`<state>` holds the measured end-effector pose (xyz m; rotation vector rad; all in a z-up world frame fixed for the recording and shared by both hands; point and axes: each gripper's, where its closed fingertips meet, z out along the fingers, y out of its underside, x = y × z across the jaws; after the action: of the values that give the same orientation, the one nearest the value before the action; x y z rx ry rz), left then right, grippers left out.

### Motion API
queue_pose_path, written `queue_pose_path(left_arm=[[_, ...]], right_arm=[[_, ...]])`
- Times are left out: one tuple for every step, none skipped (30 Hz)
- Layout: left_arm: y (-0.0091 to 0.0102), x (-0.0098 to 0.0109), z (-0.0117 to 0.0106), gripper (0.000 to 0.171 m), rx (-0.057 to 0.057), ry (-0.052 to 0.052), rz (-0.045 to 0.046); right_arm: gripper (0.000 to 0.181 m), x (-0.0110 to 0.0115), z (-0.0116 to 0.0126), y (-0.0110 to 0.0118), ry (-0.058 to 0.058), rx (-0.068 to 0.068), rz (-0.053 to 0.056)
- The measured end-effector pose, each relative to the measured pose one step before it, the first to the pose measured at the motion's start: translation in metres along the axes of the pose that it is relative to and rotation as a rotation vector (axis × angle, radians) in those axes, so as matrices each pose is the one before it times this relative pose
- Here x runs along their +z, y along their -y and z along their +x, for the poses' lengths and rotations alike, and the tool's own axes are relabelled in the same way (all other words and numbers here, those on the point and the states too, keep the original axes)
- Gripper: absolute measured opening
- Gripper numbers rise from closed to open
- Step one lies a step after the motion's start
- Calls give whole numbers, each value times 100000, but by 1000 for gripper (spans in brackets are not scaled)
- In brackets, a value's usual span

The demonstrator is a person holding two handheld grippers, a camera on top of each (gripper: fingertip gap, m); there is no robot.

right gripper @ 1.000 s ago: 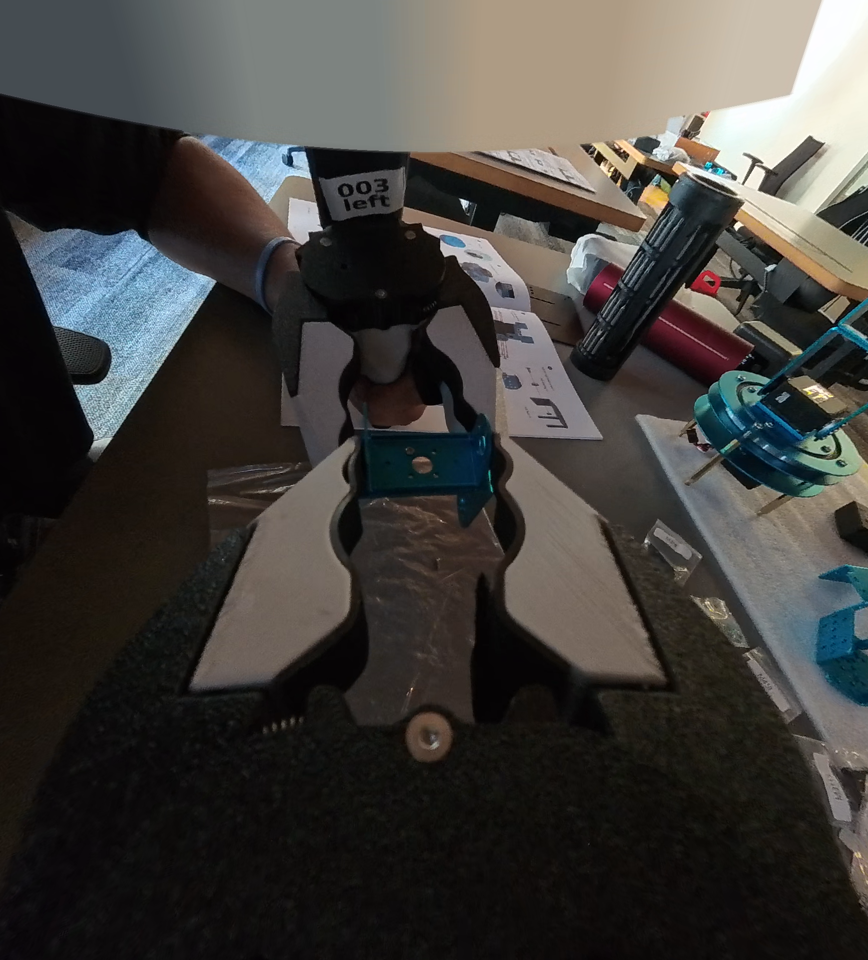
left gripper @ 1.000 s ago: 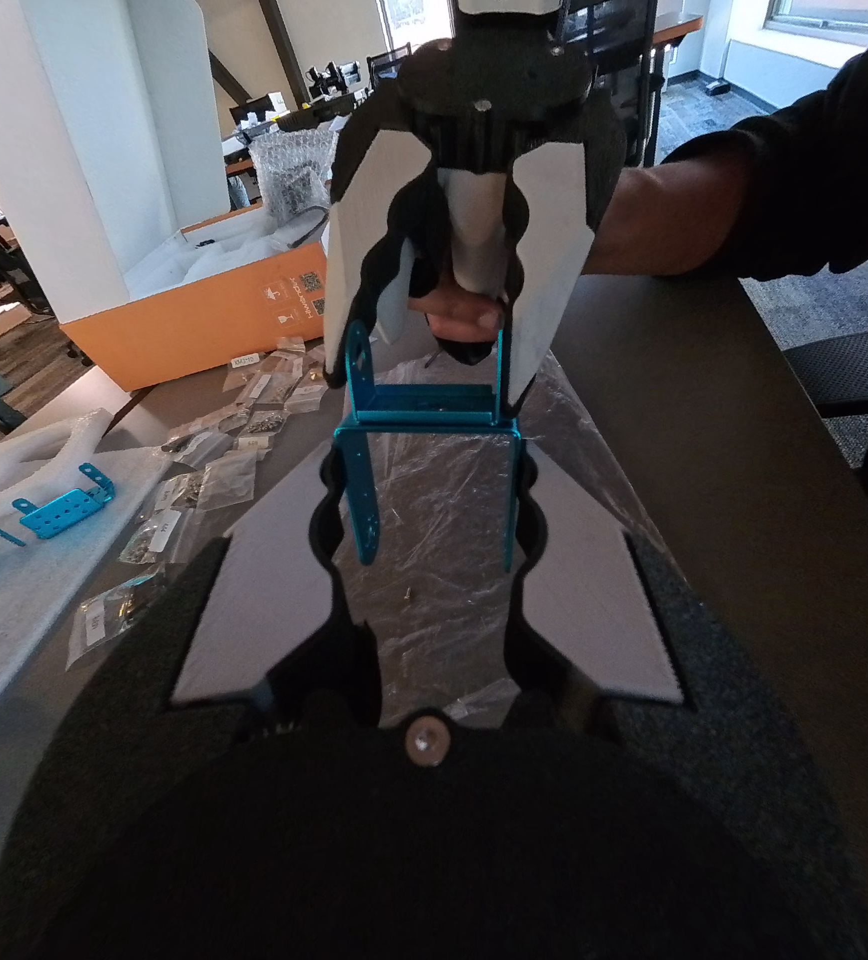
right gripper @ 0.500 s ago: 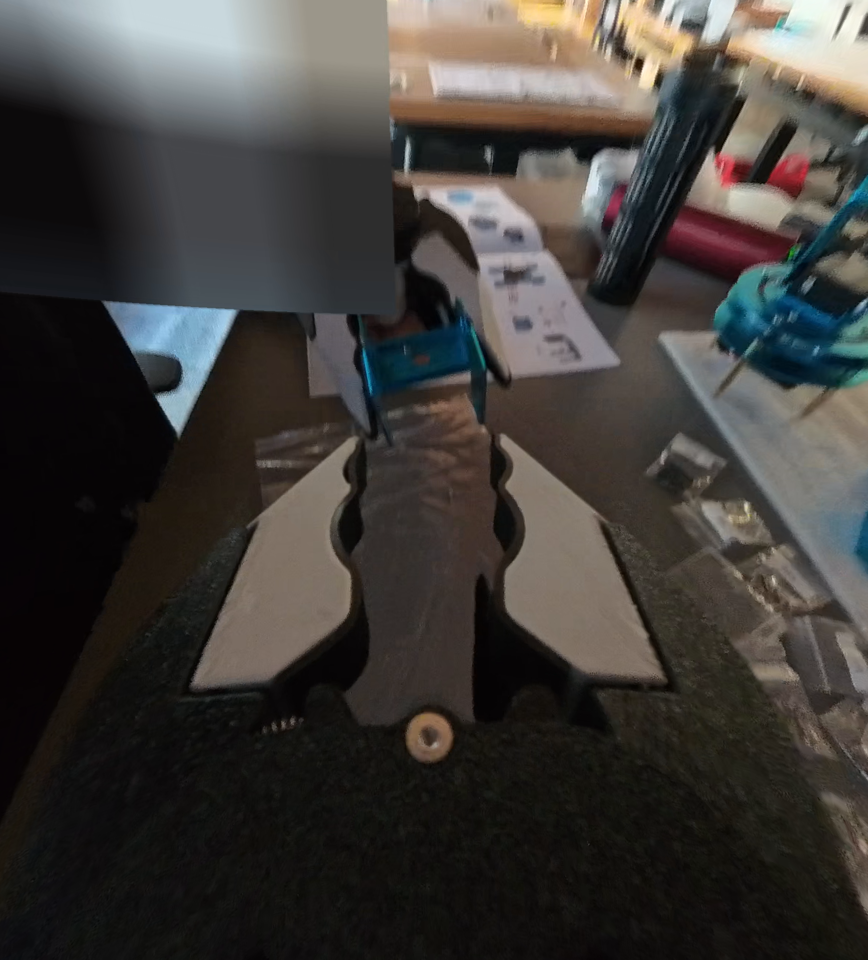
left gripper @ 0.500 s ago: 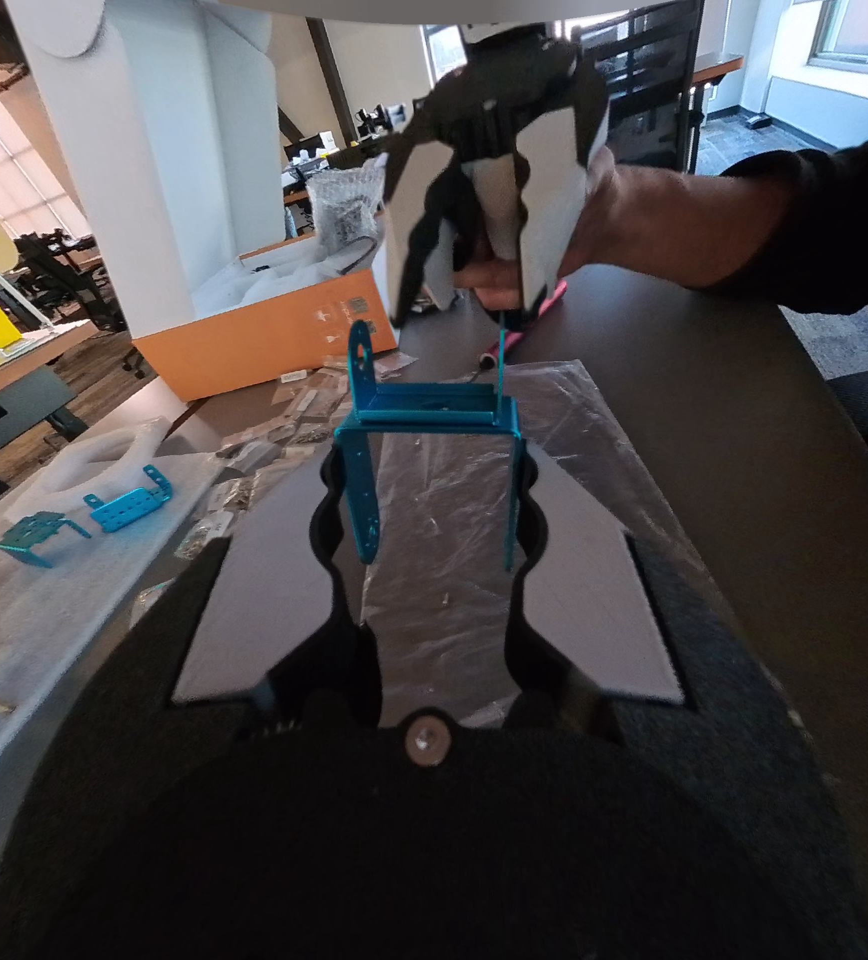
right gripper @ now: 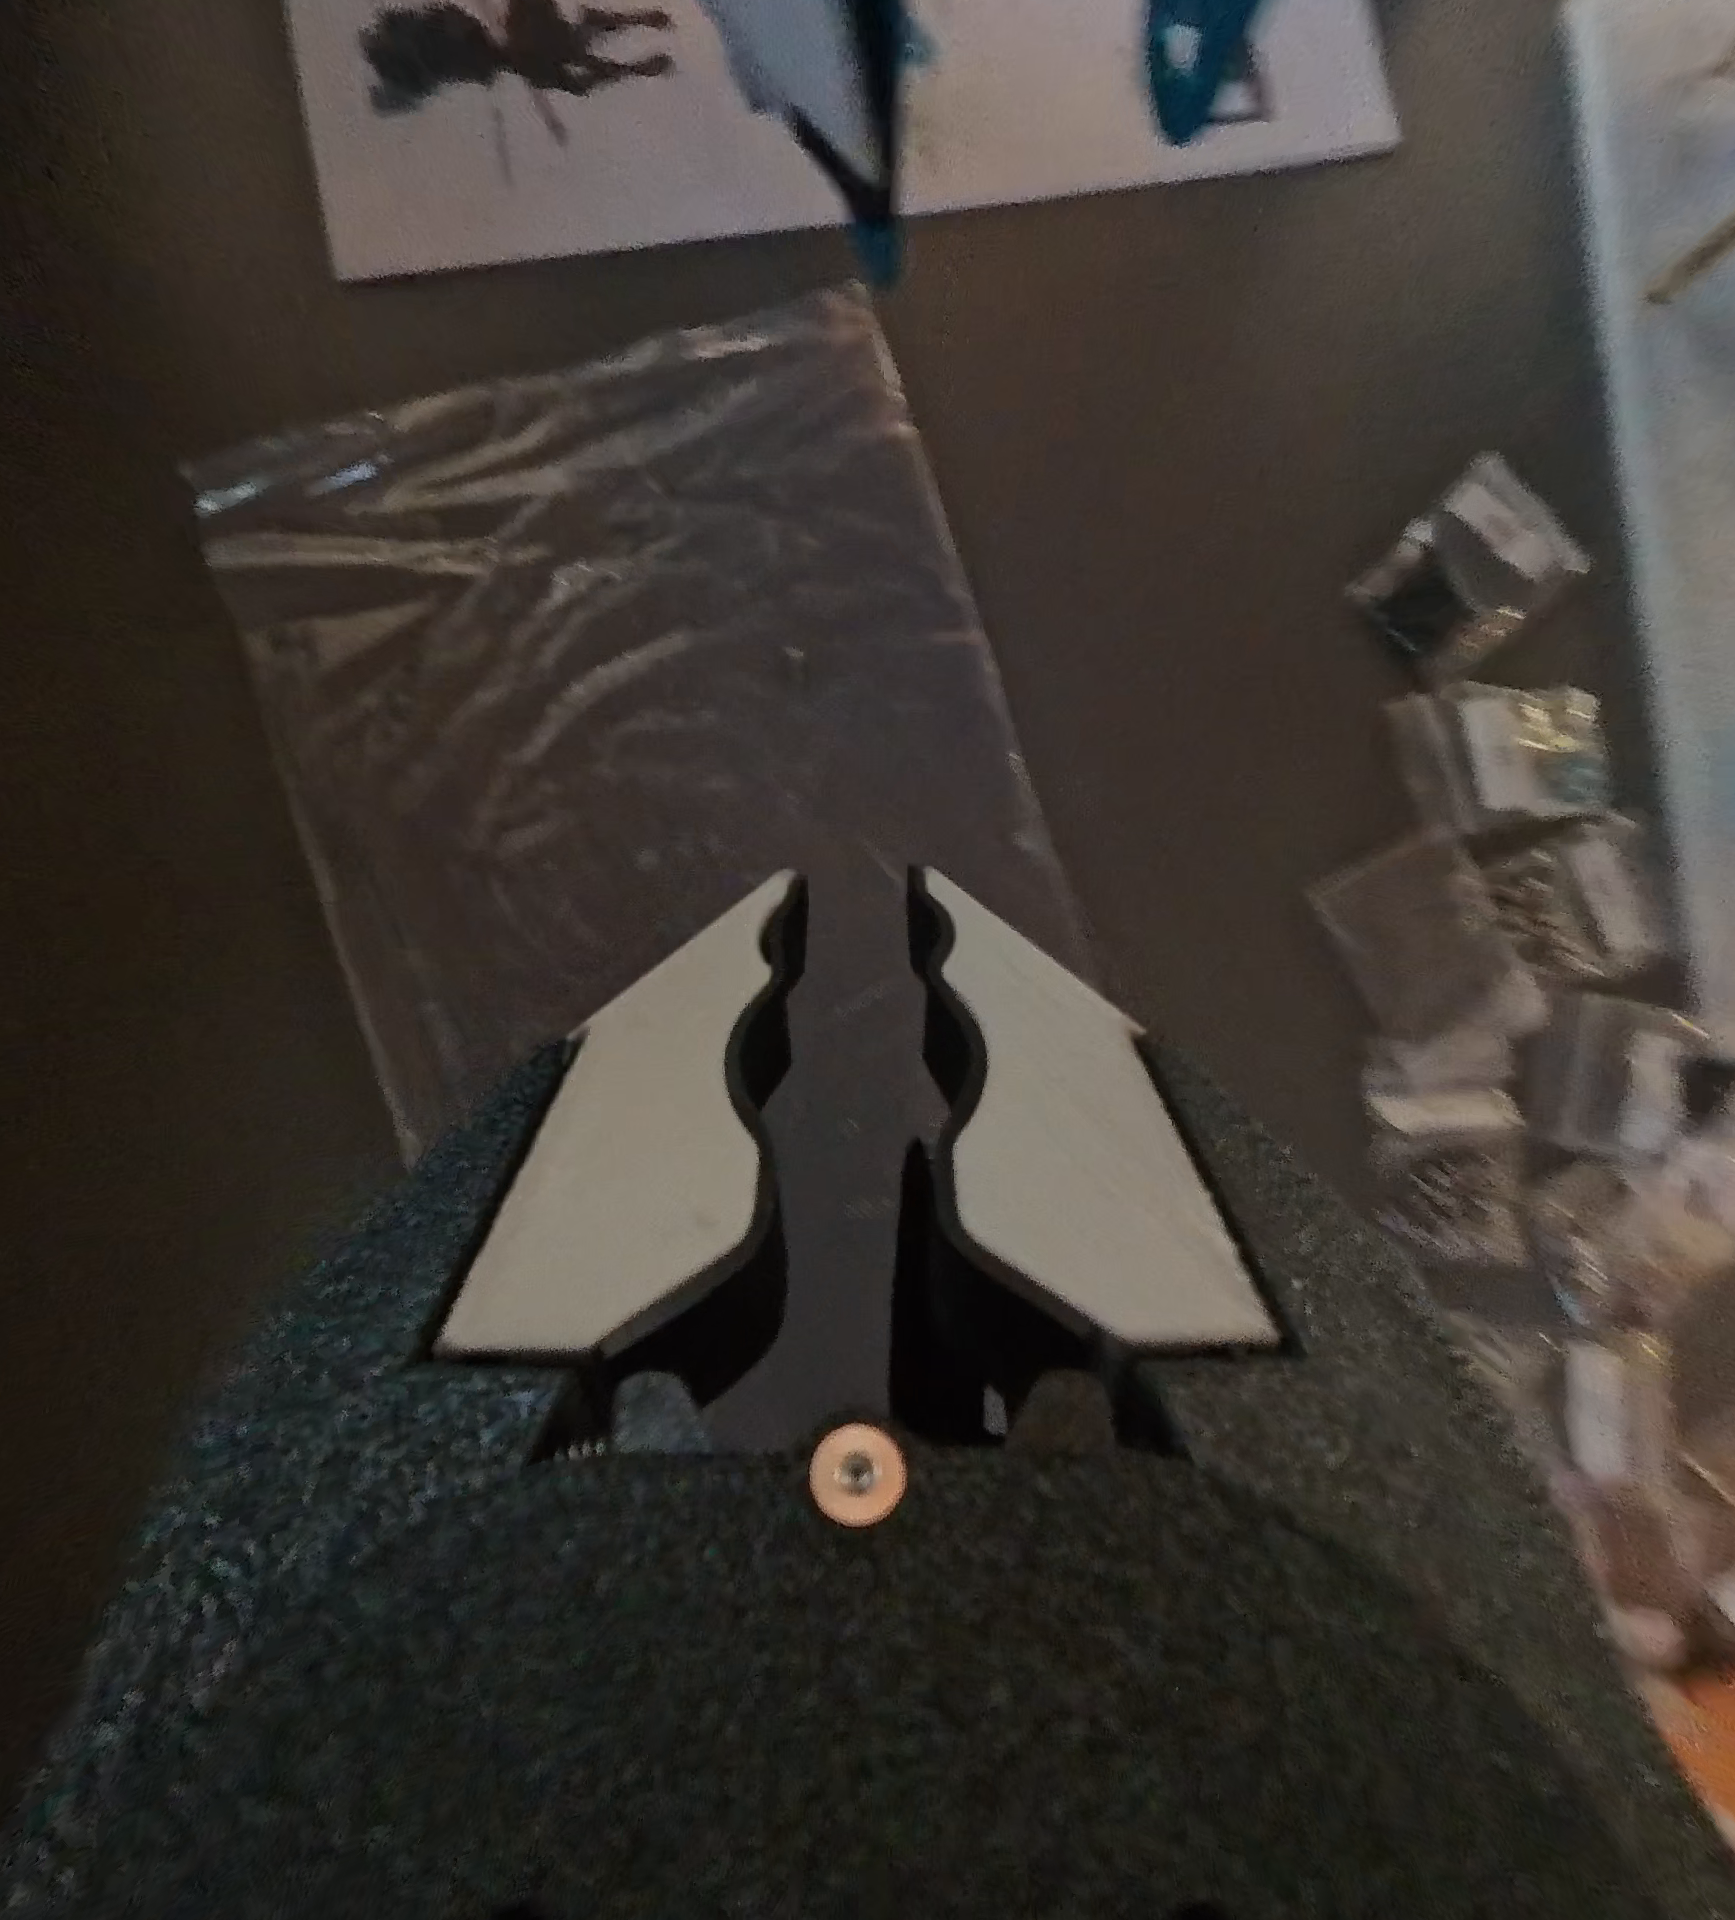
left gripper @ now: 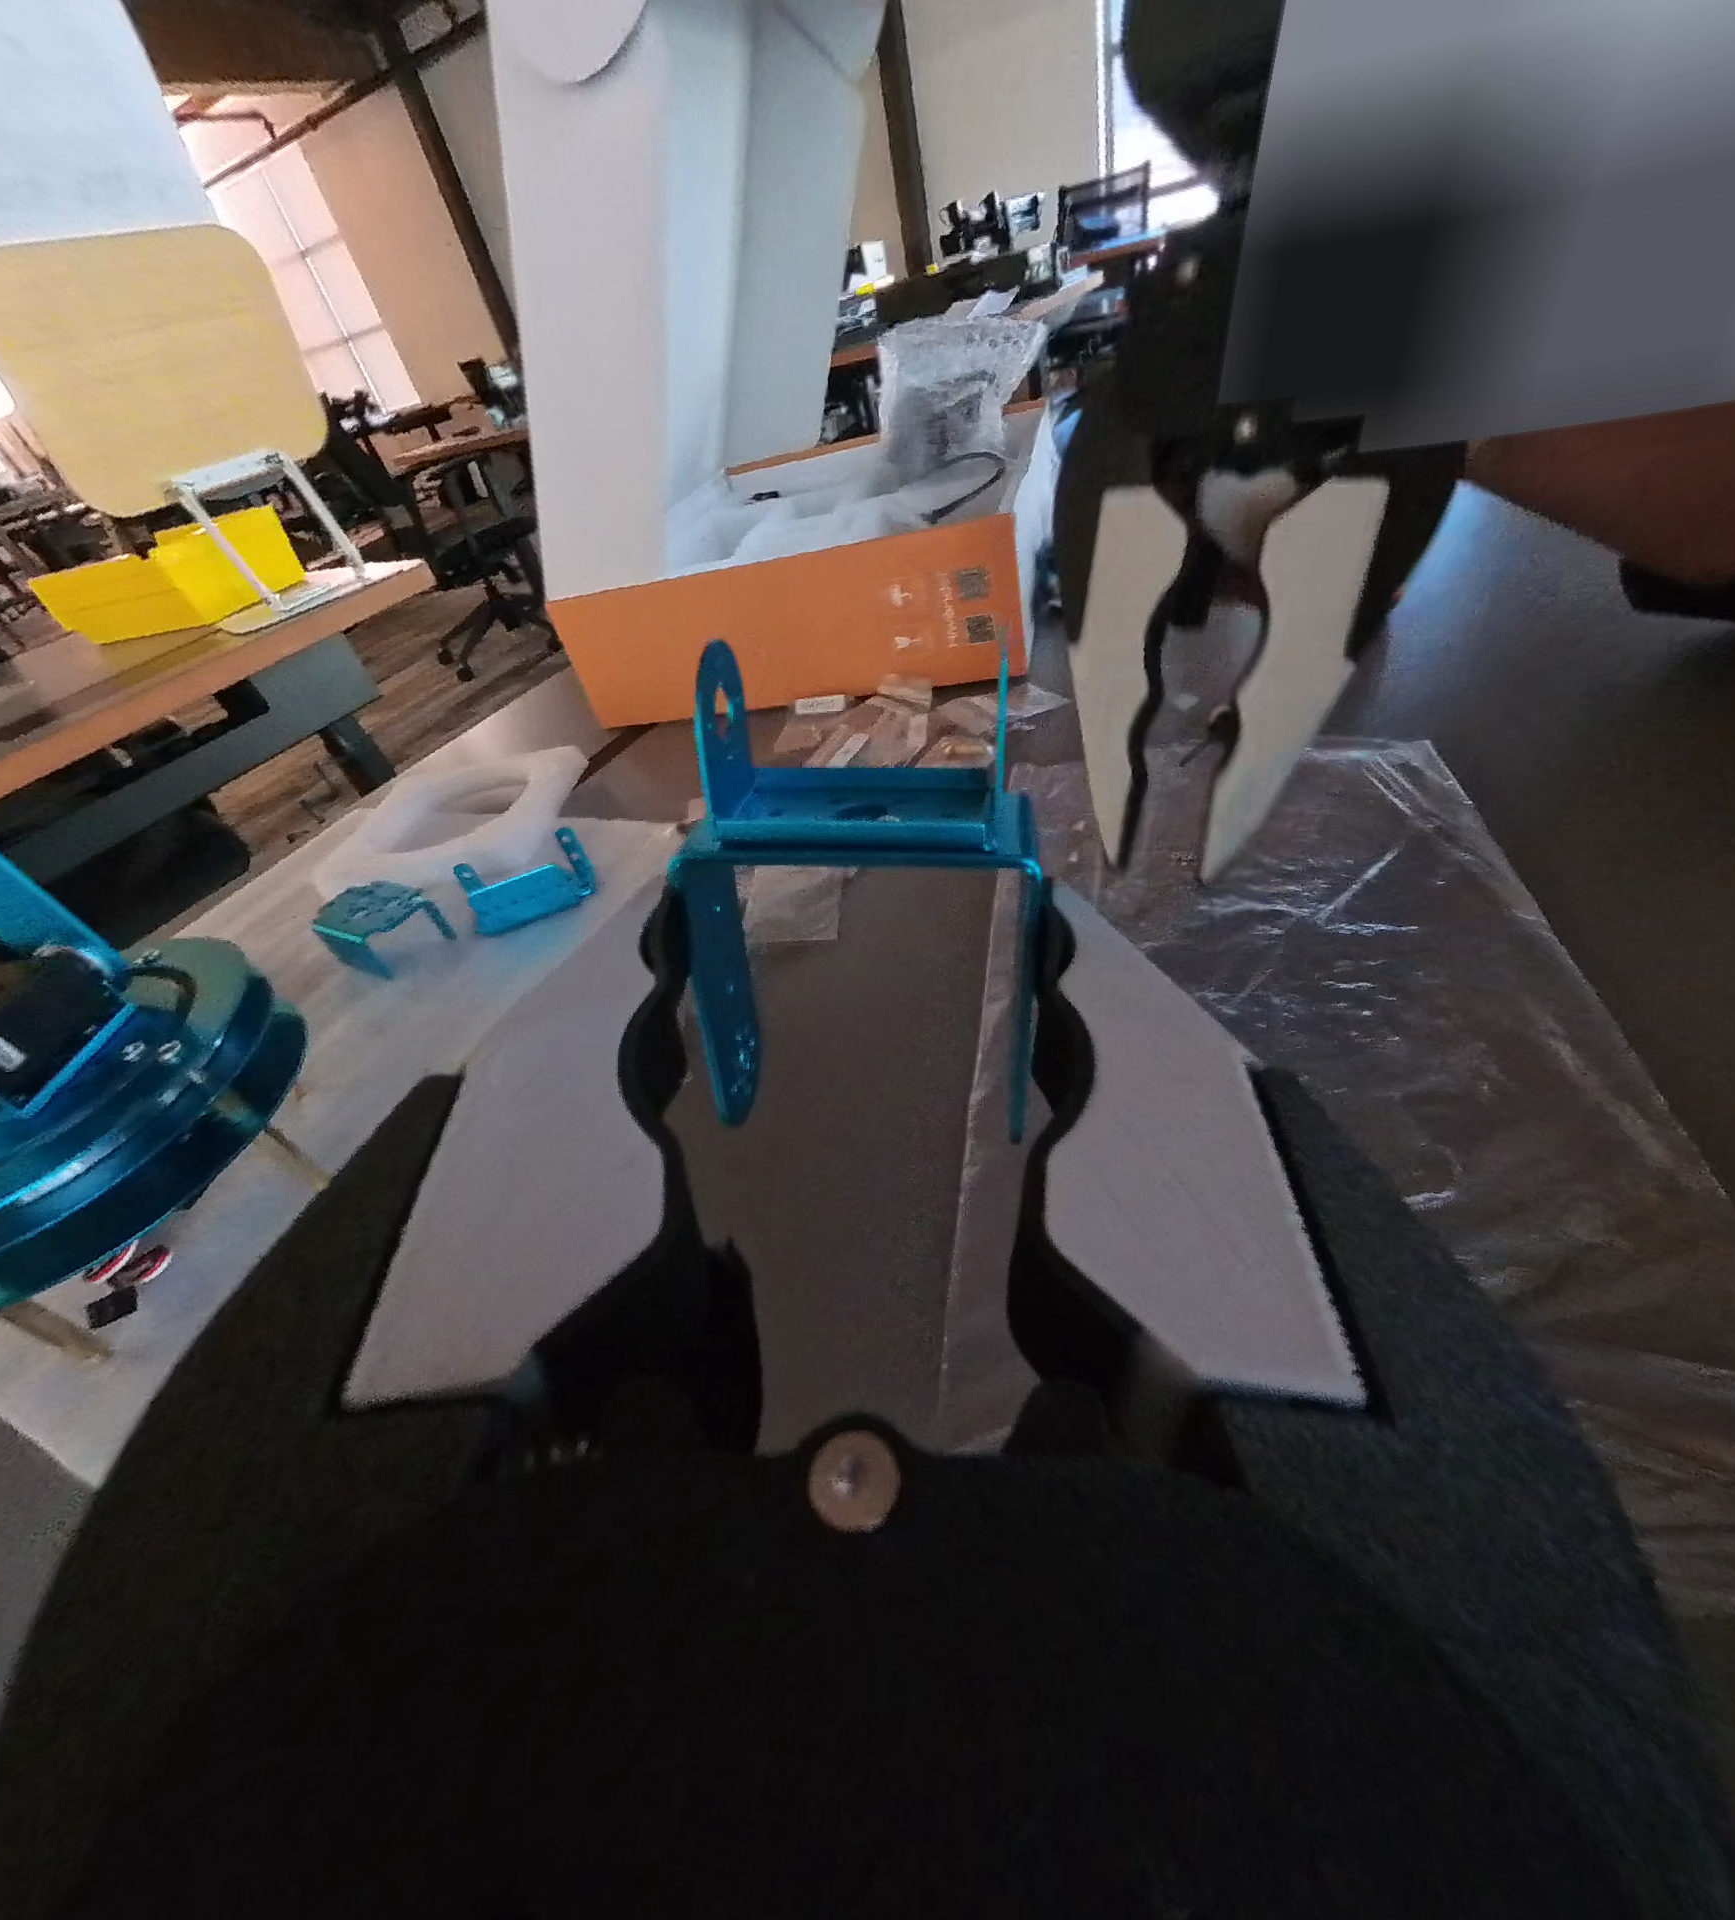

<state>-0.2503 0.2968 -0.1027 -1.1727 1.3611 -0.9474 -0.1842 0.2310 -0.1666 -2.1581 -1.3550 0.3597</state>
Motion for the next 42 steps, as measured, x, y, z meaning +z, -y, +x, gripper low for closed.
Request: queue_pose_path(left_arm=[[-98, -50, -255, 66, -807, 498, -139], [28, -47, -118, 66, -486, 275, 363], [60, -17, 16, 66, -269, -89, 345], [103, -6, 81, 66, 109, -64, 356], [132, -23, 107, 66, 647, 33, 472], [135, -22, 129, 66, 975, 61, 398], [131, -28, 99, 66, 909, 313, 434], [168, -39, 113, 66, 521, 170, 691], [176, -27, 163, 66, 50, -180, 706], [175, -15, 155, 66, -172, -81, 704], [138, 7, 170, 66, -37, -111, 686], [55, 47, 187, 66, 137, -179, 239], [-12, 61, 139, 66, 276, 208, -149], [-56, 69, 141, 66, 374, 189, -339], [-55, 67, 181, 66, 427, -279, -374], [-6, 51, 198, 66, 196, -460, -41], [11, 48, 161, 66, 27, -388, 155], [-18, 49, 137, 66, -83, -374, -4], [-69, 55, 54, 66, -177, -112, -135], [-90, 42, 9, 66, -40, 85, -196], [-97, 40, 4, 66, 42, 11, -232], [-99, 37, 31, 66, -110, -265, -279], [-81, 42, -6, 66, -232, -25, -205], [-26, 13, -33, 66, -175, 154, -4], [2, 3, 25, 66, -182, -156, 30], [16, 0, 38, 66, -223, -207, -101], [64, -13, 14, 66, -44, -9, 162], [96, -25, 7, 66, 117, 79, 307], [64, -23, -2, 66, 65, 47, 169], [76, -30, 5, 66, -128, 6, 208], [94, -26, 0, 66, -343, -61, 393], [56, -4, 56, 66, -466, -426, 254], [-21, 15, 32, 66, -252, -256, -209], [-54, 17, -30, 66, 229, 220, -216], [-53, 26, -2, 66, 362, 126, -98], [-97, 28, 2, 66, 171, -12, -379], [-94, 34, -18, 66, 76, 94, -425], [-52, 23, -6, 66, -28, -32, -154], [-27, 12, -25, 66, -140, 74, -13], [6, -5, -64, 66, -61, 292, 175], [-5, -5, -25, 66, -95, -51, 36], [-55, 9, -11, 66, -195, -165, -335]], right_arm=[[18, -989, 1220, -315, -3089, 740, -965], [18, -838, 1425, -307, -3557, 1396, 309], [18, -672, 1619, -255, -4583, 1888, 2069], [18, -420, 1630, -293, -5043, 2329, 3231], [19, -191, 1387, -248, -4582, 2927, 4782], [20, -58, 1118, -88, -4431, 4159, 6731], [21, 5, 809, -208, -4026, 4753, 6779], [23, -4, 594, -462, -4142, 3544, 5109], [23, -59, 380, -470, -3689, 933, 3355], [23, -126, 141, -132, -2897, 333, 2973], [23, -159, -328, 248, -106, 1020, 3366], [23, -131, -613, 571, 1603, 1714, 4225], [27, -77, -823, 832, 2731, 1772, 4717], [30, -1, -1022, 940, 3488, 1295, 4618], [30, 87, -916, 771, 2112, 288, 3201], [32, 136, -727, 474, 154, -1734, 1402], [35, 138, -498, 197, -1933, -3407, -248], [35, 80, -343, 36, -3255, -4304, -1039], [33, 2, -230, 52, -4049, -3460, -1092], [32, -10, -285, 100, -3140, -3169, -739], [33, 66, -322, -74, -2293, -3640, -2167], [39, 128, -114, -226, -3476, -4151, -3544], [42, 105, 63, -219, -4383, -4557, -3566], [42, -34, 61, -33, -3993, -4795, -1950], [40, -172, 109, 205, -3742, -4294, -165], [37, -202, 150, 239, -3150, -3368, 558], [37, -123, 188, 124, -2463, -2219, 396], [37, -11, 104, -86, -1082, -1376, -449], [37, 61, 122, -256, -517, -652, -1051], [38, 122, 190, -316, -455, 18, -901], [38, 149, 121, -334, 203, 629, -667], [38, 202, 96, -438, 482, 1396, -987], [39, 229, 77, -407, 664, 1876, -741], [40, 220, 14, -377, 1026, 1812, -554], [41, 208, 60, -382, 664, 1266, -953], [41, 160, 129, -320, 80, 540, -903], [41, 104, 135, -245, -176, 86, -636], [41, 62, 121, -164, -295, 92, -509], [41, 51, 74, -106, -159, 263, -261], [40, 44, 16, -66, 10, 395, -150], [40, 25, -6, 0, -51, 336, 79], [39, 19, -100, -1, 380, 116, 19]])
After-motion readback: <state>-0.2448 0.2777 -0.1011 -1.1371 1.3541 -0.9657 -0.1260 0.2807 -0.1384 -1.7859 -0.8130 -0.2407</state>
